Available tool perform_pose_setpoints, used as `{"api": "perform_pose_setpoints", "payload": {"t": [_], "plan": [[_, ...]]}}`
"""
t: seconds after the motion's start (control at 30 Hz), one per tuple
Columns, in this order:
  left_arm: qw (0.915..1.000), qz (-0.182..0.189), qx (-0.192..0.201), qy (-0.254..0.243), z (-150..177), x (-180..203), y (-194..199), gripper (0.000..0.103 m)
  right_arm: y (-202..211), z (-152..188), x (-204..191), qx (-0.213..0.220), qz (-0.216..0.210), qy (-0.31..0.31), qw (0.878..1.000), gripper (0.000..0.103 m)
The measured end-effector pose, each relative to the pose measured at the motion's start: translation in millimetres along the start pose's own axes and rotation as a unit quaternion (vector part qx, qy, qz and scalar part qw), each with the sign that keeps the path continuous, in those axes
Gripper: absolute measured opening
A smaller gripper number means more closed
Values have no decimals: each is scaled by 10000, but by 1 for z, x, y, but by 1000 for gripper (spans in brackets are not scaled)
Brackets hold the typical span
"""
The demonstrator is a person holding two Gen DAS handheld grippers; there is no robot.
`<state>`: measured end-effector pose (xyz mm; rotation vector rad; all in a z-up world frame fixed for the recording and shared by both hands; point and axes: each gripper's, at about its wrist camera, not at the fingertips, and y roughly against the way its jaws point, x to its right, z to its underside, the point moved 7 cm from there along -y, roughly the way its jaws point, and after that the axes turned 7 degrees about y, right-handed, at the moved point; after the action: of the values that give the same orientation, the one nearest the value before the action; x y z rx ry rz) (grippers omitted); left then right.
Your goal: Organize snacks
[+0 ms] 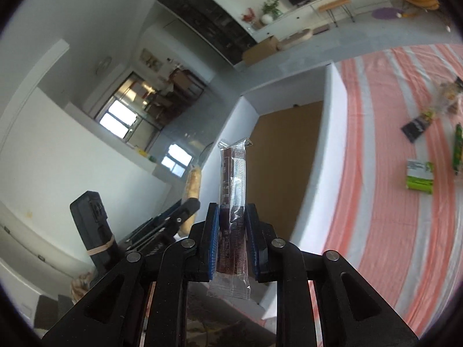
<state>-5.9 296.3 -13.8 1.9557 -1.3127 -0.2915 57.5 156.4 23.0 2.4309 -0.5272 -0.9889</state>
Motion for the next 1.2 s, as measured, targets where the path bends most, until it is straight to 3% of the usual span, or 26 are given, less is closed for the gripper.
{"api": "perform_pose_setpoints", "payload": {"t": [0.03, 0.1, 0.17, 0.23, 0.33, 0.4, 0.47, 0.57, 0.67, 0.77, 1.0, 1.07, 1.2], "plan": [[9997, -200, -72, 76, 3, -9, -7, 58, -7, 2, -1, -11, 110, 74, 9999, 45], [9990, -346, -106, 252, 13, -16, -14, 78, -7, 9, 7, 85, 380, 174, 9991, 53], [9993, -220, -101, 282, 22, -10, -15, 80, 2, 21, 26, 137, 805, 300, 9962, 58], [9998, -15, -183, 95, 28, 4, -19, 81, 20, 38, 58, 204, 1525, 501, 9868, 63], [9981, 450, -255, -338, 37, 53, -18, 83, 53, 74, 121, 183, 2805, 599, 9578, 64], [9943, 847, -271, -590, 46, 89, -14, 90, 81, 106, 165, 109, 3506, 309, 9359, 64], [9879, 1275, -345, -818, 62, 132, -15, 98, 109, 134, 206, 53, 4017, -163, 9156, 64], [9734, 1837, -802, -1114, 93, 195, -27, 99, 147, 156, 249, 221, 4542, -881, 8862, 64], [9615, 2082, -1095, -1421, 118, 249, -52, 99, 171, 159, 279, 467, 4731, -1394, 8687, 64], [9603, 1837, -1174, -1741, 139, 277, -85, 99, 180, 158, 289, 620, 4915, -1435, 8567, 64], [9737, 802, -965, -1899, 161, 259, -146, 99, 172, 165, 299, 689, 4881, -1524, 8566, 65], [9734, 695, -1123, -1872, 165, 255, -158, 99, 170, 165, 301, 720, 4823, -1514, 8598, 69], [9748, 670, -1069, -1841, 166, 258, -160, 100, 169, 166, 301, 755, 4770, -1492, 8629, 74]]}}
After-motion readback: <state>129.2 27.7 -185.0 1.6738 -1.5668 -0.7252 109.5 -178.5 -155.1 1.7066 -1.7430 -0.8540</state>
